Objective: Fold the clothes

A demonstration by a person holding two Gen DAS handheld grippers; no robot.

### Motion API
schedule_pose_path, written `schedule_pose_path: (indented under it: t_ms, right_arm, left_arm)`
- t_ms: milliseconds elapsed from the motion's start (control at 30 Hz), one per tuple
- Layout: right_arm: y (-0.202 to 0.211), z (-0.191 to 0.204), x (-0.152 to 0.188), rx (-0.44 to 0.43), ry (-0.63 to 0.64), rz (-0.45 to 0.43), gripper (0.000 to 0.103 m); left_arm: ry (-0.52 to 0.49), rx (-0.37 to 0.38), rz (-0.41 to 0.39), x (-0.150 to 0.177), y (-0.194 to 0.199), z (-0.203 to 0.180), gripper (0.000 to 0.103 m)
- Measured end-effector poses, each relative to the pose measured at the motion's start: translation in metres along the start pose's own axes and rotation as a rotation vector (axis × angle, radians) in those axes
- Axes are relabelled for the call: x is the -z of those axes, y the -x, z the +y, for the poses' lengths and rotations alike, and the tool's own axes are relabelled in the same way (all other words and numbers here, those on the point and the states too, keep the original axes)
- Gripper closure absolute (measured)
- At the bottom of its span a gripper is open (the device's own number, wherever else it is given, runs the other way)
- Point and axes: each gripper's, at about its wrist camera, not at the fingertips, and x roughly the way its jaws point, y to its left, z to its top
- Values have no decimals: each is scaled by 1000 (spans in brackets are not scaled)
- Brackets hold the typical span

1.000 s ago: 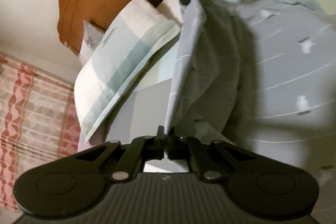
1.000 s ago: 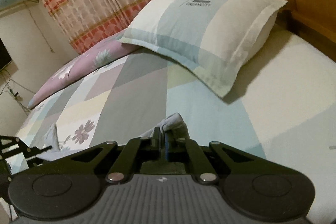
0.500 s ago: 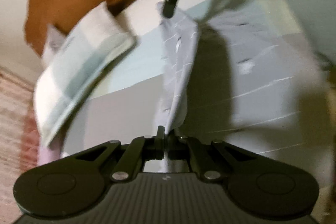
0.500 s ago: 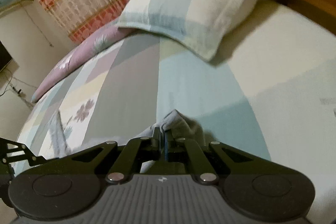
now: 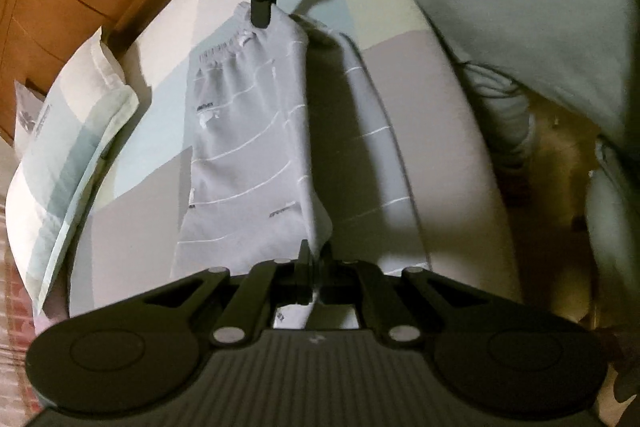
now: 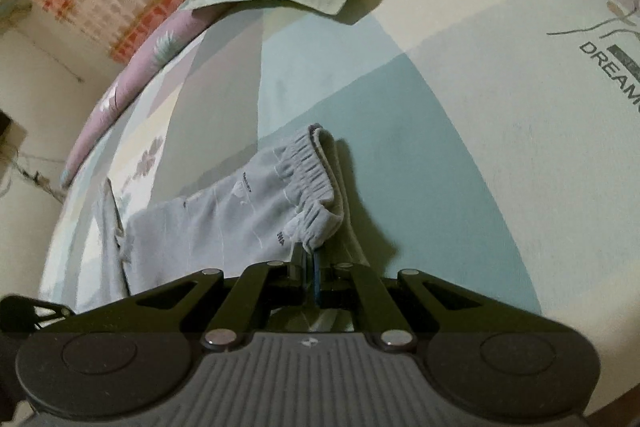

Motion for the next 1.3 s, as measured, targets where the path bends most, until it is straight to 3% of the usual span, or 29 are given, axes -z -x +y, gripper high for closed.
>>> schedule_pose_path:
  t_ms: [233, 433, 533, 600, 700, 767, 867, 1033, 1133, 1300]
  right_arm:
    - [-7, 6, 8, 52, 48, 25, 99]
    - [-7, 6, 14, 96, 70, 34, 98]
    - [0, 11, 13, 109, 67, 4, 92]
    - [12, 20, 13, 126, 84, -43, 76]
    - [29, 38, 17, 172, 152, -108, 69]
    - [38, 55, 23, 206, 226, -140, 68]
    - [43, 81, 35, 194, 330, -167, 66]
    - [22, 128, 64, 72, 498, -144, 66]
    - [2, 159, 82, 15, 604, -100, 66]
    - [-24, 204, 106, -60, 751, -75, 67]
  left_arm:
    - [-31, 1, 15, 2, -16, -18, 103]
    - [40, 9, 6, 6, -21, -19, 103]
    - [103, 12, -1, 6, -16, -13, 92]
    - [138, 9, -16, 7, -7, -10, 91]
    - [197, 3, -35, 11, 8, -8, 91]
    - [264, 8, -33, 18, 18, -7, 88]
    - [399, 26, -36, 35, 29, -5, 76]
    - [739, 67, -26, 76, 37, 7, 74]
    - [922, 58, -11, 104, 39, 13, 60]
    - [1139, 2, 29, 141, 42, 20, 44]
